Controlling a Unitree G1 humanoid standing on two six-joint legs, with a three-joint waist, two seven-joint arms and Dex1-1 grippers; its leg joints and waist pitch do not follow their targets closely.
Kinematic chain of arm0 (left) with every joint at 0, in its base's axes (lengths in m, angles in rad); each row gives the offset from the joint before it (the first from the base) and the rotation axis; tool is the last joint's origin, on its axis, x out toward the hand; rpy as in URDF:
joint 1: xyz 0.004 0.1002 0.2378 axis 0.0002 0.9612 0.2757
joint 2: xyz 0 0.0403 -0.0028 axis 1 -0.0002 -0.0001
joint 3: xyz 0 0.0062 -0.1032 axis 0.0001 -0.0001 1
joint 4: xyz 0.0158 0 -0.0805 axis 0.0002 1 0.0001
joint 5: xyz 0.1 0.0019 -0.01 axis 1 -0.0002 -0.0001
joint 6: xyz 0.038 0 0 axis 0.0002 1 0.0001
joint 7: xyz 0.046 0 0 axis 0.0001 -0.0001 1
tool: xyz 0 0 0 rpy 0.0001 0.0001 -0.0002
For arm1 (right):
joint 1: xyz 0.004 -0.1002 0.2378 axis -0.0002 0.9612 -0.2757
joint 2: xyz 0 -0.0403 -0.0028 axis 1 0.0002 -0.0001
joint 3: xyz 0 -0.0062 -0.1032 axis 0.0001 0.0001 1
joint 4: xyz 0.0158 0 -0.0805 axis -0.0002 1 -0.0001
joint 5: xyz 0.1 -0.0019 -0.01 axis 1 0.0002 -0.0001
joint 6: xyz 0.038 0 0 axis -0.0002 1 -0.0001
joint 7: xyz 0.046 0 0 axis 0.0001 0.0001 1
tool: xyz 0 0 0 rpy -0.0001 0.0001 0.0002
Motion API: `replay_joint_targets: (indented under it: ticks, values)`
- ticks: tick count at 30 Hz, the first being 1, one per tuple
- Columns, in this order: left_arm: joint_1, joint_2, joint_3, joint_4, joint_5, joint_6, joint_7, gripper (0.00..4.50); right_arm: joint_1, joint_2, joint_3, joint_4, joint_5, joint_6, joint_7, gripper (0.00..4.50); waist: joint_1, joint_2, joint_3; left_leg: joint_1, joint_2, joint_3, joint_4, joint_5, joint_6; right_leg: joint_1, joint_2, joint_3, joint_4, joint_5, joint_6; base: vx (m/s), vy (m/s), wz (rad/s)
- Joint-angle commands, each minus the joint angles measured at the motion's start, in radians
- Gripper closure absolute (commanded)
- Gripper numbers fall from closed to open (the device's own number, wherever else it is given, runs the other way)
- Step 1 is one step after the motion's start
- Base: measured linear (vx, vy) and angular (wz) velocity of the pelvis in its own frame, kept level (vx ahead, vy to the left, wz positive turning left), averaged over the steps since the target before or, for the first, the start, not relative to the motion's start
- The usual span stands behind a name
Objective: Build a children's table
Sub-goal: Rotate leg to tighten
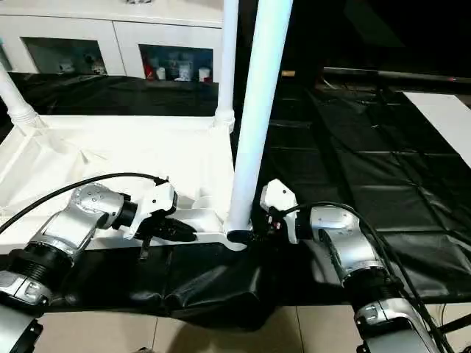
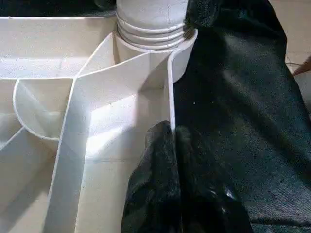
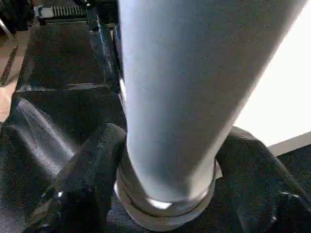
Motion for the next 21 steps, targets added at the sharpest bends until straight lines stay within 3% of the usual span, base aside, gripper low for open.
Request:
replay_joint_targets:
  ticks: [1,6,11,16,19,21]
  values:
    - [0.009,-0.004,-0.044,-0.008,0.017,0.009,-0.022,4.50,-0.010,-0.004,-0.005,0.029,-0.021,0.000,-0.019,1.68,0.001,-0.002,-0.056,0.014,0.014,0.009,-0.062,-0.208,0.054,0.043,-0.032,0.020,-0.054,-0.093,-0.258,0.000,0.000,0.00]
    - [0.014,-0.004,-0.045,-0.011,0.016,0.015,-0.021,4.50,0.000,0.000,-0.004,0.032,-0.023,0.002,-0.024,1.97,0.001,-0.004,-0.056,0.013,0.014,0.009,-0.062,-0.211,0.049,0.043,-0.033,0.021,-0.054,-0.104,-0.252,0.000,0.000,0.00]
    - [0.019,-0.003,-0.046,-0.013,0.016,0.017,-0.019,4.50,0.014,0.010,-0.014,0.037,-0.011,0.013,-0.042,1.98,0.002,0.001,-0.057,0.015,0.014,0.009,-0.062,-0.208,0.051,0.043,-0.032,0.020,-0.052,-0.090,-0.257,0.000,0.000,0.00]
    - [0.016,-0.012,-0.040,-0.003,0.017,0.011,0.002,4.50,0.014,0.030,-0.034,0.044,-0.002,0.022,-0.087,1.99,0.001,-0.002,-0.056,0.014,0.014,0.009,-0.063,-0.221,0.046,0.042,-0.033,0.021,-0.055,-0.108,-0.253,0.000,0.000,0.00]
    - [-0.014,-0.052,-0.021,0.058,0.040,0.008,0.111,4.50,0.002,0.088,-0.075,0.100,-0.013,0.022,-0.253,1.99,-0.006,-0.003,-0.051,0.014,0.011,0.007,-0.067,-0.261,0.024,0.037,-0.035,0.023,-0.063,-0.186,-0.236,0.000,0.000,0.00]
    - [-0.028,-0.066,-0.016,0.087,0.051,0.006,0.156,4.50,-0.002,0.108,-0.086,0.116,-0.017,0.025,-0.309,1.99,-0.007,-0.007,-0.049,0.018,0.010,0.004,-0.070,-0.303,0.002,0.034,-0.036,0.024,-0.073,-0.284,-0.201,0.000,0.000,0.00]
